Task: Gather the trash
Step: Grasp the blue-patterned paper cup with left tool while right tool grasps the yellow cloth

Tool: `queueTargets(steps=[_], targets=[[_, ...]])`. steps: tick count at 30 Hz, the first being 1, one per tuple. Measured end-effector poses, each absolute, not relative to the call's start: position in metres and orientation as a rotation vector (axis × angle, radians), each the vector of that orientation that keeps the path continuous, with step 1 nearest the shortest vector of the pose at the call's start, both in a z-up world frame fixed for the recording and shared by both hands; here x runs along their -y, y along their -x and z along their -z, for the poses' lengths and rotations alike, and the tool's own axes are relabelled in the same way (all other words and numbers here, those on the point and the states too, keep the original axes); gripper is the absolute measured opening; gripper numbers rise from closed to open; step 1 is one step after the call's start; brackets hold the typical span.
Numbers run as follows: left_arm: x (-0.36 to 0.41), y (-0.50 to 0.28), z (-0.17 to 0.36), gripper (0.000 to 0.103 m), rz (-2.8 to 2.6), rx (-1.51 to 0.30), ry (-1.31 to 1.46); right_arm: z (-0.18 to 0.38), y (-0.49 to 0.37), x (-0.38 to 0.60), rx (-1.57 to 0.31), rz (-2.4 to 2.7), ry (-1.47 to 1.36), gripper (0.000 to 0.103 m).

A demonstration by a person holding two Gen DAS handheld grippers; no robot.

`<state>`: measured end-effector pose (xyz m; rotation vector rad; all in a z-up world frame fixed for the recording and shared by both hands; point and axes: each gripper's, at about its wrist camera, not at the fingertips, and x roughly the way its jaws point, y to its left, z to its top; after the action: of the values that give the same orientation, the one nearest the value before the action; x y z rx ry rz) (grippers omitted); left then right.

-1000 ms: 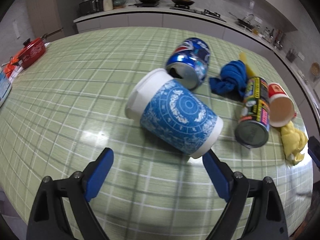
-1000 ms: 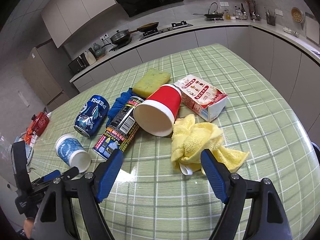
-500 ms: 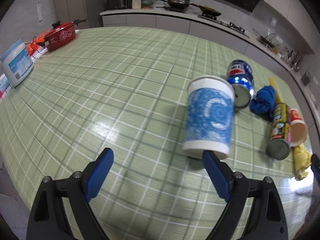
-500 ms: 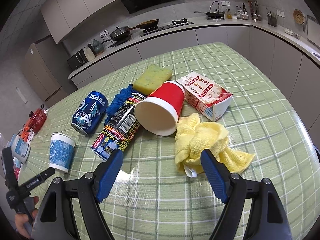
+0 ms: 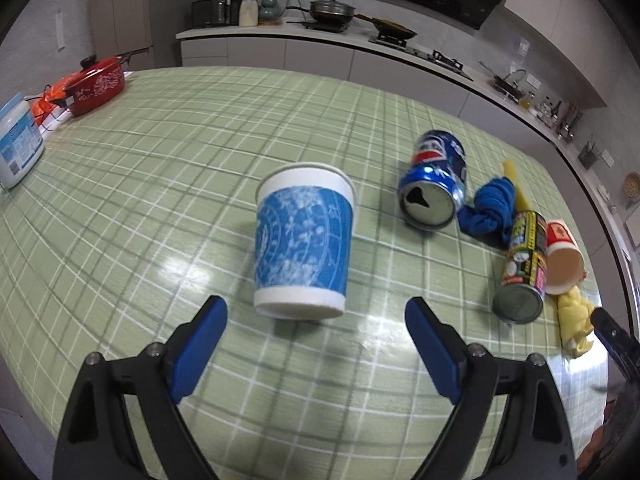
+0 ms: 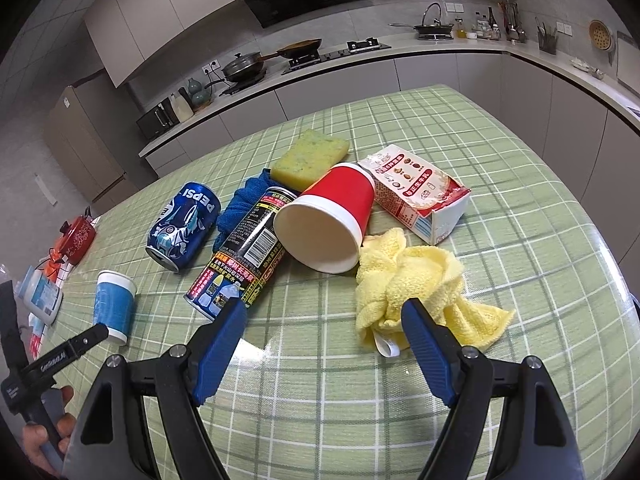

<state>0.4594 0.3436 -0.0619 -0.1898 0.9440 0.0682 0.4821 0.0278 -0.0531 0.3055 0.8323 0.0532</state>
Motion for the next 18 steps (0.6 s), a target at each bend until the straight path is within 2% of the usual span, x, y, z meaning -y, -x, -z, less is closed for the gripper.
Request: queueTargets(steps=[12, 14, 15, 16, 18], targets=[[-0.367, -0.499, 0.077, 0.091, -0.018, -0.995, 0.153, 0.060, -0.491, -0.031, -0.852, -0.018, -0.294, 0.082], [-0.364, -0.501, 0.082, 0.084, 0.021, -1.007, 0.165, 0.062, -0.492, -0.029, -0.851, 0.002, -0.290, 0.082], [-0.363, -0.501, 0.086, 0.069, 0.042, -1.017, 0.181, 0.063, -0.493, -0.027, -0.852, 0.012, -0.286, 0.082], [-0.363, -0.502, 0.089, 0.062, 0.053, -1.032, 0.192, 0.064, -0.494, -0.026, -0.855, 0.021, -0.280, 0.082], [-0.362, -0.500, 0.089, 0.061, 0.053, -1.019, 0.198, 0.064, -0.494, -0.023, -0.852, 0.036, -0.280, 0.082]])
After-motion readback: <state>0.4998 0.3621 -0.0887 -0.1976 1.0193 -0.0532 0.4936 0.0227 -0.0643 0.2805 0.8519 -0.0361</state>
